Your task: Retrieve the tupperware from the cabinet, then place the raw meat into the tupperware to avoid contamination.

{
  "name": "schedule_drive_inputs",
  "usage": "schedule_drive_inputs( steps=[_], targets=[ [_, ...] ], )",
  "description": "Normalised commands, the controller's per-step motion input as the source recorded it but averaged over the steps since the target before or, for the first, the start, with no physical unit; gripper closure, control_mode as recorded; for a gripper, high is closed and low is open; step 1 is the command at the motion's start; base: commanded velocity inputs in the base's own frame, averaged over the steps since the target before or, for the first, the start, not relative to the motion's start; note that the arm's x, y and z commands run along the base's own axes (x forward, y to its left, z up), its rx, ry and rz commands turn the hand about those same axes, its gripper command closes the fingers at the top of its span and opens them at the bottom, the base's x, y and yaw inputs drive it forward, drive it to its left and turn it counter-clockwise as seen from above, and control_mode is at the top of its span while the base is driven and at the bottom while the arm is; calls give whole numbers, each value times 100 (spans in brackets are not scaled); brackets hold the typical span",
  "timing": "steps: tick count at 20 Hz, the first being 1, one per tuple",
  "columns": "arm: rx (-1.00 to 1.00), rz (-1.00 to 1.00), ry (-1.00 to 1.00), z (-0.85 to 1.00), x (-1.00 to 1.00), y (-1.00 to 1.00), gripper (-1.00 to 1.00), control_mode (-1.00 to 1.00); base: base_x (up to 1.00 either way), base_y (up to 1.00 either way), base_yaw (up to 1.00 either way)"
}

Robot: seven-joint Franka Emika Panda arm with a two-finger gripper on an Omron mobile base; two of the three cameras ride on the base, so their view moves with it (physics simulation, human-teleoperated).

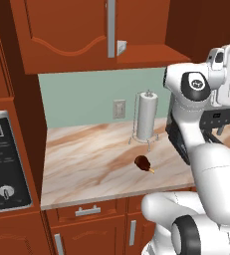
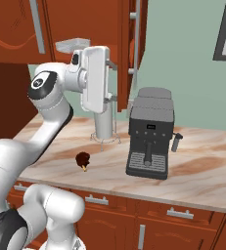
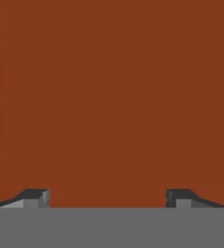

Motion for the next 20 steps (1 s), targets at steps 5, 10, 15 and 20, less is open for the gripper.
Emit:
schedule_drive_inputs(
  steps=[5, 10, 15, 20],
  targets=[
    [11, 1, -3, 1, 0, 0, -100, -100, 0, 0, 0],
    [9, 0, -3, 0, 0, 0, -100, -100, 0, 0, 0],
    [7, 0, -3, 0, 0, -2, -100, -100, 0, 0, 0],
    [7, 0, -2, 7, -3, 3, -100, -100, 0, 0, 0]
  ],
)
